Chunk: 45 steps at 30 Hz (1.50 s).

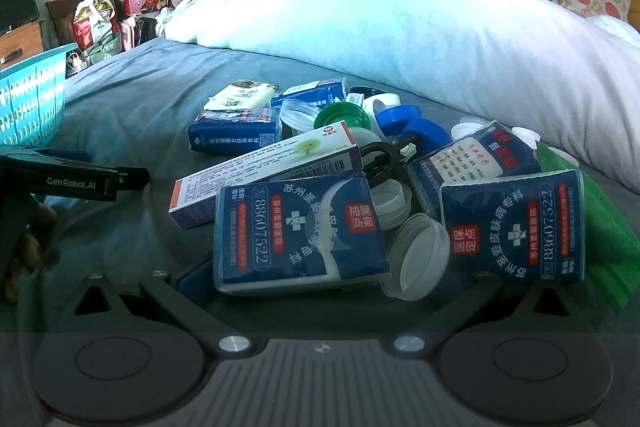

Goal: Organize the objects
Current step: 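Grasp the orange-and-white medicine box with the left tool while the right tool grasps a blue tissue pack, then carry the medicine box and tissue pack over the blue basket with both tools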

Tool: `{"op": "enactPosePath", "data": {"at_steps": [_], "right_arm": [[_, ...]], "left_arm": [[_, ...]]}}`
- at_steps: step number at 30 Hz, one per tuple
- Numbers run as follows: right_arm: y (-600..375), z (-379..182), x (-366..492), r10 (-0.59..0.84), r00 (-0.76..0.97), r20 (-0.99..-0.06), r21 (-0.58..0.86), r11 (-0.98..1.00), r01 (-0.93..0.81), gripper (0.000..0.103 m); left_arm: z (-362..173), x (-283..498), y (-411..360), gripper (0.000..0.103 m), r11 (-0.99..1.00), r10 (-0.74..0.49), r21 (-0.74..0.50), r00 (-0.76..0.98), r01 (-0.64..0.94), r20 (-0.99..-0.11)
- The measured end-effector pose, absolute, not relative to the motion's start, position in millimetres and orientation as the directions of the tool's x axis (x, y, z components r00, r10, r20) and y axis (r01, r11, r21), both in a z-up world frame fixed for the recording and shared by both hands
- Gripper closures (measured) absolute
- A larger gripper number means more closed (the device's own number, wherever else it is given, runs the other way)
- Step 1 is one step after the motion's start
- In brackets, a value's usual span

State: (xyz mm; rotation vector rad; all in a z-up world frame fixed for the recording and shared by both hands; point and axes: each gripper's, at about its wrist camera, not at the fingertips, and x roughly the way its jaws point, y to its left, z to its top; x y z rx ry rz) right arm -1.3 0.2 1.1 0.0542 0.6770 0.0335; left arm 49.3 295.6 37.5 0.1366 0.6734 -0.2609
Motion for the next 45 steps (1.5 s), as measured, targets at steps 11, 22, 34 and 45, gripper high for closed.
{"op": "enactPosePath", "data": {"at_steps": [11,22,34,45], "right_arm": [[0.5,9.8,-3.5,0.074,0.751,-0.657,0.072,0.997,-0.035,0.001],[-19.5,30.6,-93.8,0.078,0.750,-0.657,0.122,0.992,0.004,0.013],[-26.6,27.8,-95.8,0.112,0.749,-0.653,0.145,0.989,-0.021,0.014],[-6.8,60.9,-88.0,0.160,0.777,-0.609,-0.128,0.947,-0.296,0.029]], "left_arm": [[40.2,44.2,289.4,0.000,0.958,-0.165,0.079,0.755,0.276,-0.635],[82.2,3.7,264.7,0.030,0.794,-0.533,-0.053,0.652,0.606,-0.540],[53.4,35.0,196.0,0.058,0.623,-0.593,-0.001,0.472,0.782,-0.652],[74.0,3.5,254.6,0.072,0.777,-0.500,0.012,0.629,0.629,-0.595]]}}
